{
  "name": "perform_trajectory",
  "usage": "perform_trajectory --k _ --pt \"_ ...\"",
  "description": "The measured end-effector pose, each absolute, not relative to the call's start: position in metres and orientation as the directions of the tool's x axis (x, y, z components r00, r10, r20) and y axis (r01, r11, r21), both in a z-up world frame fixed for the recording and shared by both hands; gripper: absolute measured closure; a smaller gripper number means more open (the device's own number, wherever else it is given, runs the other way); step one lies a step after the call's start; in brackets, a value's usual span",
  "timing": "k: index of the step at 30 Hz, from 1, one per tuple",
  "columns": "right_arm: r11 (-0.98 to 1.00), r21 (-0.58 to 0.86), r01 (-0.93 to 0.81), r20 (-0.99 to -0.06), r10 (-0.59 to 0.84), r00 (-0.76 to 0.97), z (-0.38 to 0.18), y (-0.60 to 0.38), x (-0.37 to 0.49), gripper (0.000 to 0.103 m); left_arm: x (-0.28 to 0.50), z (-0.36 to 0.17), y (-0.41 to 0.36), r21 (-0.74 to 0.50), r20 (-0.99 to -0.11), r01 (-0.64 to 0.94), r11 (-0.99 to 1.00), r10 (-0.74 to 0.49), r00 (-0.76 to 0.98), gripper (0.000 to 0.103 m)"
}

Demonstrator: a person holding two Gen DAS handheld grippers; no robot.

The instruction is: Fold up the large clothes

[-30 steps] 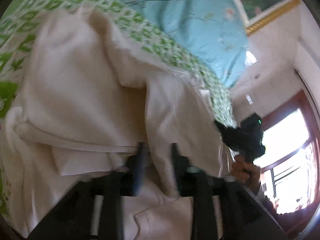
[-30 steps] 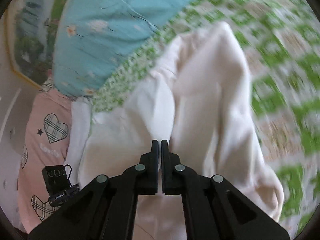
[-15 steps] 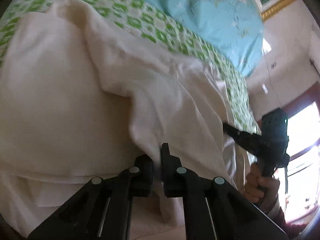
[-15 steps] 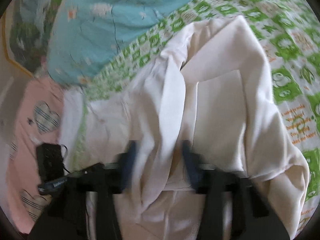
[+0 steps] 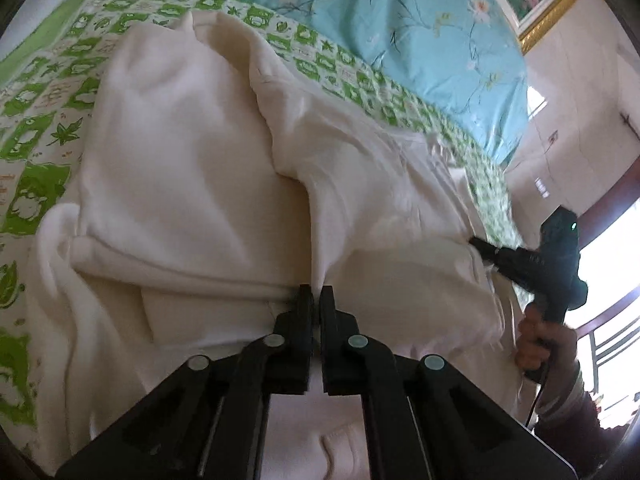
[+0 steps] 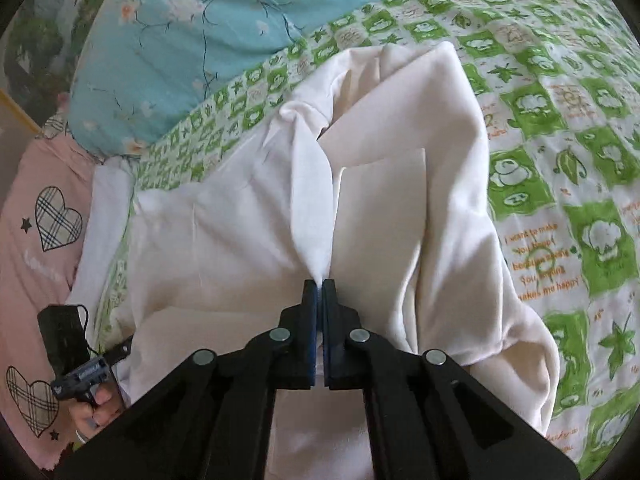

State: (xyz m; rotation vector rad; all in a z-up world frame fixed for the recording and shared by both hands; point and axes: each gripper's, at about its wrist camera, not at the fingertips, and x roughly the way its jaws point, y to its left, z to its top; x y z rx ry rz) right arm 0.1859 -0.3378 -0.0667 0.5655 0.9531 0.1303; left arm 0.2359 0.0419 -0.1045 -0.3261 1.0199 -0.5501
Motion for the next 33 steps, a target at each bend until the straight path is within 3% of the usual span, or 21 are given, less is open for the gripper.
perform_trajectory --k 2,4,6,8,9,11,13,14,15,16,18,23,25,28,30,33 --pt "0.86 0.474 0.189 -0.753 0.285 0.593 -0.055 -0.346 0.182 0.099 0.231 -0.091 0.045 -0.466 -0.731 0.276 0.841 -0.542 0.415 0.095" --pt "0.872 0.451 0.191 -0.739 0.245 0.628 -0.037 -0.35 0.177 0.099 0.224 -0.068 0.046 -0.455 -0.698 0.308 0.836 -0.549 0.459 0.079" --pt "0.866 0.483 0.13 -0.695 0.288 0.659 -0.022 -0.343 0.174 0.099 0.221 -0.043 0.036 -0.478 -0.637 0.366 0.798 -0.602 0.482 0.07" --pt "0.843 0.534 0.056 -0.674 0.386 0.63 -0.019 -0.324 0.185 0.094 0.222 -0.035 0.022 -0.52 -0.593 0.424 0.741 -0.671 0.446 0.067" --pt "0.837 0.546 0.033 -0.679 0.419 0.603 -0.022 -0.314 0.191 0.092 0.226 -0.035 0.011 -0.529 -0.587 0.443 0.724 -0.689 0.426 0.067" --pt "0.845 0.535 -0.008 -0.707 0.453 0.543 -0.034 -0.291 0.204 0.08 0.238 -0.05 -0.01 -0.461 -0.657 0.427 0.778 -0.623 0.426 0.067" --pt "0.892 0.451 0.019 -0.775 0.381 0.503 -0.051 -0.282 0.214 0.074 0.253 -0.075 -0.02 -0.376 -0.748 0.365 0.852 -0.511 0.423 0.07" --pt "0.919 0.391 0.061 -0.812 0.312 0.493 -0.058 -0.286 0.216 0.074 0.259 -0.093 -0.017 -0.34 -0.794 0.326 0.882 -0.455 0.404 0.073" --pt "0.924 0.37 0.092 -0.823 0.28 0.495 -0.064 -0.294 0.218 0.077 0.26 -0.101 -0.009 -0.342 -0.8 0.312 0.886 -0.449 0.398 0.089" --pt "0.903 0.417 0.106 -0.803 0.311 0.508 -0.068 -0.306 0.218 0.086 0.258 -0.105 0.002 -0.375 -0.777 0.302 0.876 -0.475 0.413 0.094" --pt "0.872 0.47 0.134 -0.783 0.342 0.519 -0.068 -0.321 0.215 0.092 0.256 -0.105 0.016 -0.436 -0.76 0.276 0.857 -0.515 0.397 0.093" --pt "0.847 0.511 0.144 -0.748 0.356 0.561 -0.054 -0.334 0.196 0.083 0.236 -0.099 0.037 -0.454 -0.744 0.256 0.854 -0.521 0.419 0.09" --pt "0.843 0.521 0.135 -0.734 0.363 0.574 -0.048 -0.336 0.184 0.074 0.22 -0.092 0.044 -0.447 -0.739 0.245 0.86 -0.51 0.44 0.074" --pt "0.847 0.517 0.125 -0.723 0.354 0.594 -0.04 -0.336 0.157 0.064 0.198 -0.078 0.061 -0.464 -0.717 0.227 0.856 -0.513 0.472 0.066" --pt "0.846 0.517 0.131 -0.721 0.348 0.6 -0.038 -0.338 0.141 0.063 0.18 -0.07 0.075 -0.465 -0.709 0.216 0.859 -0.507 0.491 0.065" --pt "0.841 0.519 0.152 -0.721 0.336 0.605 -0.04 -0.339 0.121 0.061 0.154 -0.063 0.097 -0.451 -0.705 0.183 0.874 -0.474 0.527 0.052"
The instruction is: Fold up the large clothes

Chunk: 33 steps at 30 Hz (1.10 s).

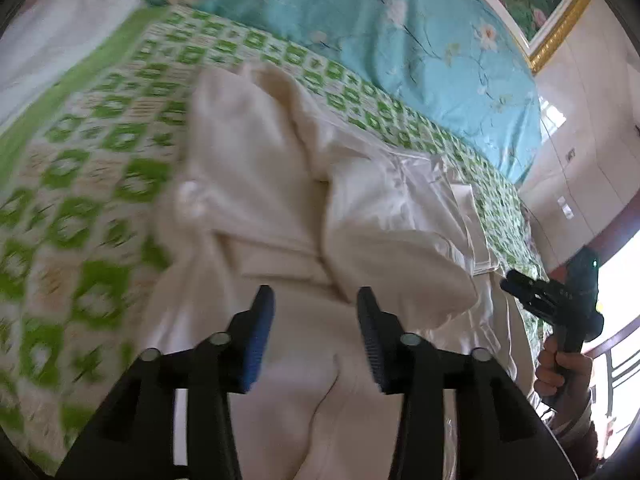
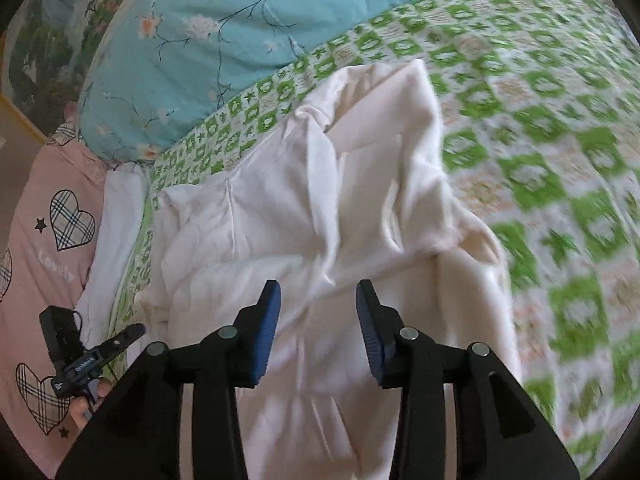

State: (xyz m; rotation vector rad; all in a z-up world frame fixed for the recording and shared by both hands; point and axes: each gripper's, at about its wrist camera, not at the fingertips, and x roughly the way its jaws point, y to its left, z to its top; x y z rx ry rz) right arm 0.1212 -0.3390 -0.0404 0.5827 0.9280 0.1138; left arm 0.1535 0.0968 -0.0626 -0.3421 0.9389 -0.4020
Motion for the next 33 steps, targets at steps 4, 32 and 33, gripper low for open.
perform_trajectory --k 4,32,33 --pt "0.832 0.524 0.183 -0.718 0.315 0.621 -0.042 -0.351 0.089 0.053 0.128 -0.06 0.13 -0.433 -0.709 0.116 0.894 -0.418 0.568 0.036" --pt "0.708 0.706 0.024 -0.639 0.622 0.452 -0.086 -0.389 -0.059 0.071 0.013 -0.111 0.189 -0.567 -0.726 0.179 0.804 -0.591 0.351 0.049" --pt "0.701 0.713 0.023 -0.633 0.63 0.45 -0.087 -0.39 -0.059 0.071 0.012 -0.111 0.186 -0.549 -0.736 0.2 0.812 -0.583 0.345 0.048"
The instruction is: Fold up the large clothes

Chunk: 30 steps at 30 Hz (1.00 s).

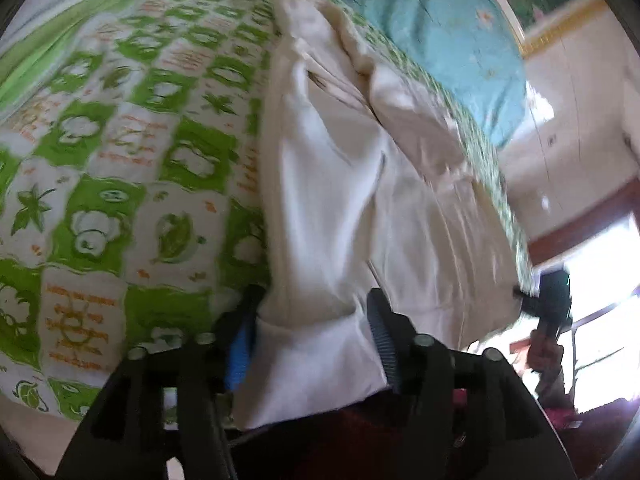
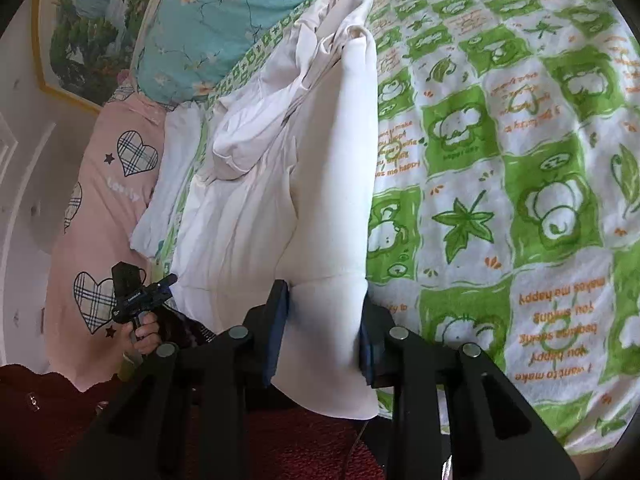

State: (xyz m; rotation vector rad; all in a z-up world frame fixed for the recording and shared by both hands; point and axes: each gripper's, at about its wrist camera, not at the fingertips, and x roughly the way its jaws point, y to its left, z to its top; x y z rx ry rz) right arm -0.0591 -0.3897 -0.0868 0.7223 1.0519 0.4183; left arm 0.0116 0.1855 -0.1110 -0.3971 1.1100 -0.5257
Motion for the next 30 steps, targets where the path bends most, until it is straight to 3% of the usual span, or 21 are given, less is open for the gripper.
perform_trajectory --k 3,4,5,6,7,8,9,22,30 --pt "0.672 0.74 0.013 -0.61 0.663 0.434 -0.089 -0.394 -0.062 0.071 0.002 -0.106 0.169 -0.463 -0.775 0.288 0.838 -0.541 0.326 0.05" --pt "0.668 0.744 0.005 -0.605 0.671 0.428 -0.09 -0.396 -0.065 0.071 -0.001 -0.106 0.167 -0.462 -0.773 0.309 0.832 -0.548 0.319 0.056" --pt "0.667 0.745 -0.007 -0.602 0.678 0.422 -0.091 -0.396 -0.066 0.071 -0.002 -0.107 0.164 -0.467 -0.769 0.32 0.825 -0.557 0.315 0.066" --pt "0.673 0.739 -0.021 -0.604 0.677 0.419 -0.091 -0.393 -0.066 0.071 -0.002 -0.109 0.161 -0.482 -0.761 0.329 0.812 -0.574 0.301 0.092" --pt "0.68 0.733 -0.031 -0.608 0.674 0.42 -0.091 -0.389 -0.064 0.074 -0.001 -0.112 0.158 -0.506 -0.752 0.33 0.797 -0.595 0.285 0.095" --pt "0.673 0.739 -0.035 -0.6 0.68 0.422 -0.09 -0.386 -0.062 0.09 -0.003 -0.111 0.155 -0.502 -0.748 0.332 0.798 -0.594 0.297 0.095" --pt "0.656 0.753 -0.042 -0.58 0.693 0.428 -0.09 -0.383 -0.06 0.094 -0.005 -0.109 0.151 -0.491 -0.745 0.34 0.802 -0.589 0.313 0.095" --pt "0.481 0.863 -0.155 -0.289 0.721 0.63 -0.028 -0.4 -0.031 0.094 0.018 -0.034 0.149 -0.606 -0.523 0.332 0.723 -0.677 0.518 0.096" --pt "0.49 0.861 -0.136 -0.267 0.664 0.698 -0.001 -0.413 0.071 0.094 0.117 0.003 0.149 -0.647 -0.411 0.299 0.701 -0.652 0.638 0.096"
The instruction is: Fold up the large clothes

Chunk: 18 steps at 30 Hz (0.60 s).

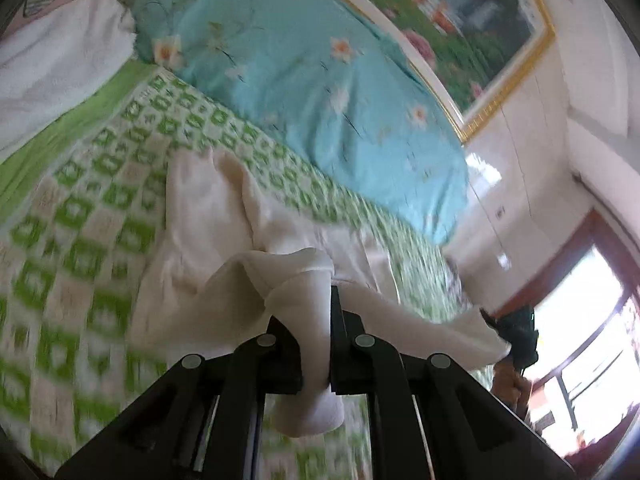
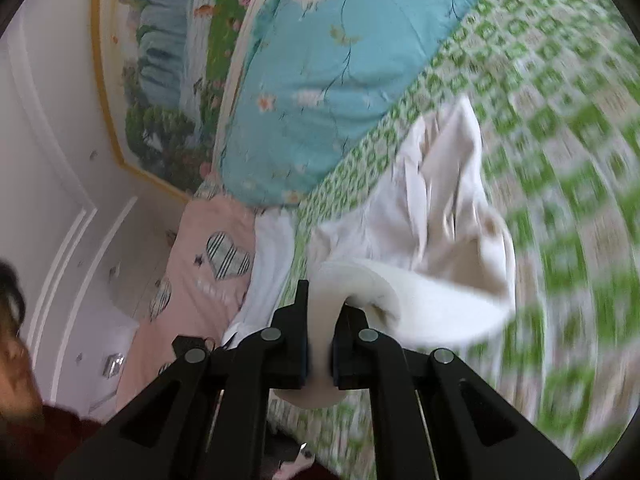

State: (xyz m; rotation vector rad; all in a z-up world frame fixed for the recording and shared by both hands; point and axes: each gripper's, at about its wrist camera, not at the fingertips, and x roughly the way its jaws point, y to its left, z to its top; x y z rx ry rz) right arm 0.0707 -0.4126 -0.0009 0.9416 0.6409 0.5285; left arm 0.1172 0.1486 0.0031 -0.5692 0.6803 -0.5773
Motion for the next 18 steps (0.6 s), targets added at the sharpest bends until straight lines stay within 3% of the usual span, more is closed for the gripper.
perform_trajectory --k 3,12,16,18 --pt "0.51 0.858 -0.06 -0.322 0.624 0.712 -0.008 -0.422 0.12 0.094 0.168 -0.003 0.148 -0.677 -0.42 0.236 0.697 -0.63 0.653 0.096" --pt "0.605 0.772 0.194 -0.566 0.517 0.642 -0.07 -0.43 0.231 0.094 0.288 -0.062 0.135 -0.647 -0.588 0.043 0.761 -0.535 0.606 0.096" --pt "0.547 0.802 0.241 -0.558 0.542 0.628 -0.09 -0.438 0.237 0.089 0.307 -0.087 0.133 -0.642 -0.645 -0.01 0.767 -0.533 0.548 0.09" --pt "0.498 0.836 0.231 -0.516 0.568 0.641 -0.088 -0.443 0.232 0.088 0.297 -0.081 0.136 -0.665 -0.618 -0.002 0.747 -0.548 0.564 0.083"
